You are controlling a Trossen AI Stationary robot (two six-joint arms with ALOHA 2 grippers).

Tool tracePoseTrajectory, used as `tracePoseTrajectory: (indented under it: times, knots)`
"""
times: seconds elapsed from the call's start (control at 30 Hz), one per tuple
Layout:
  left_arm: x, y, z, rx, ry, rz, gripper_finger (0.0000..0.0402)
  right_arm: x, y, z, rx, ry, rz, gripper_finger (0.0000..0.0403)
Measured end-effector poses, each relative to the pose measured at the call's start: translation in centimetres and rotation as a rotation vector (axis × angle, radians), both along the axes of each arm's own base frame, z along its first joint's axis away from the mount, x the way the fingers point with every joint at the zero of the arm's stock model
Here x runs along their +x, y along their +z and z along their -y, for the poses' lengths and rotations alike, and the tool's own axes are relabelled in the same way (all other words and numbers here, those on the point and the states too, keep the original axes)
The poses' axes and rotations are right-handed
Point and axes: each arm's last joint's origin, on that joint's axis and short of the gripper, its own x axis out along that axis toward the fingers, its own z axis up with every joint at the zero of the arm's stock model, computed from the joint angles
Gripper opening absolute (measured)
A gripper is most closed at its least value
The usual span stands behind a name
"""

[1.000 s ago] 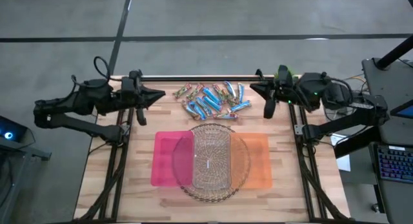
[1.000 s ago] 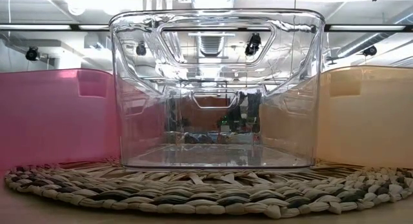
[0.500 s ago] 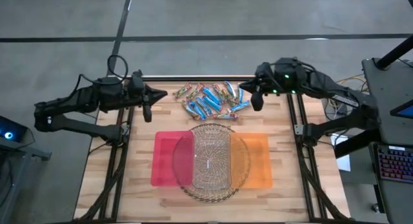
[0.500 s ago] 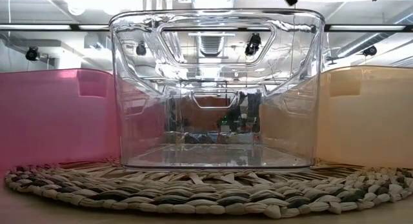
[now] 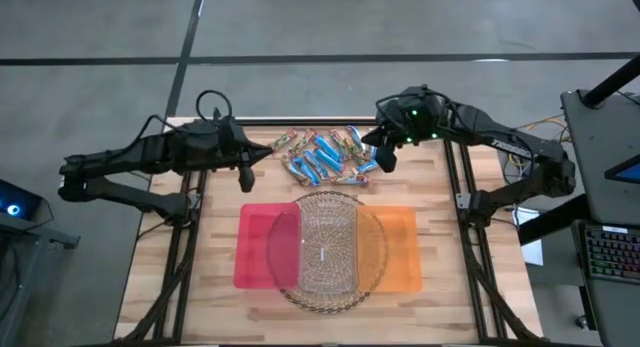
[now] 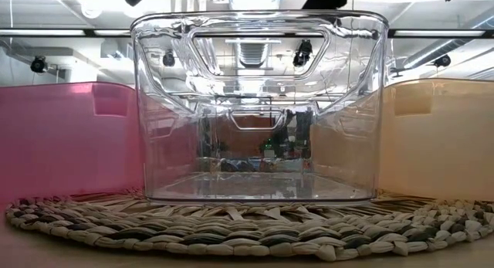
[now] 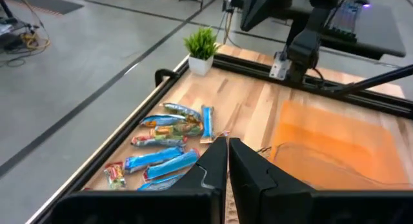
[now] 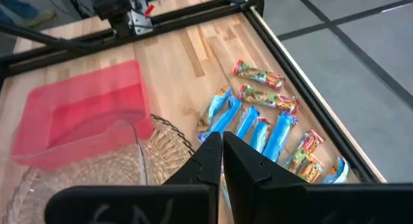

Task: Pick and place Granola Bars by type
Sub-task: Put the red granola bar into the pink bin

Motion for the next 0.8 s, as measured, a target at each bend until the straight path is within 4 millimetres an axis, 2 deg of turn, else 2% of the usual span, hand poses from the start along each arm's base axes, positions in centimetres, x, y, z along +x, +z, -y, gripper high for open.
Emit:
tracePoseTrajectory:
  times: [0.4, 0.8]
  knots:
    - [1.4, -1.2, -2.6, -0.007, 0.063, -0.075, 0.0, 1.9, -3.3, 1.5, 0.017, 0.081, -0.168, 0.0009]
    - [2.4, -1.9, -3.1, -0.01, 0.04, -0.119, 0.0, 3.7, -7.0, 3.1, 0.016, 0.144, -0.33, 0.0009]
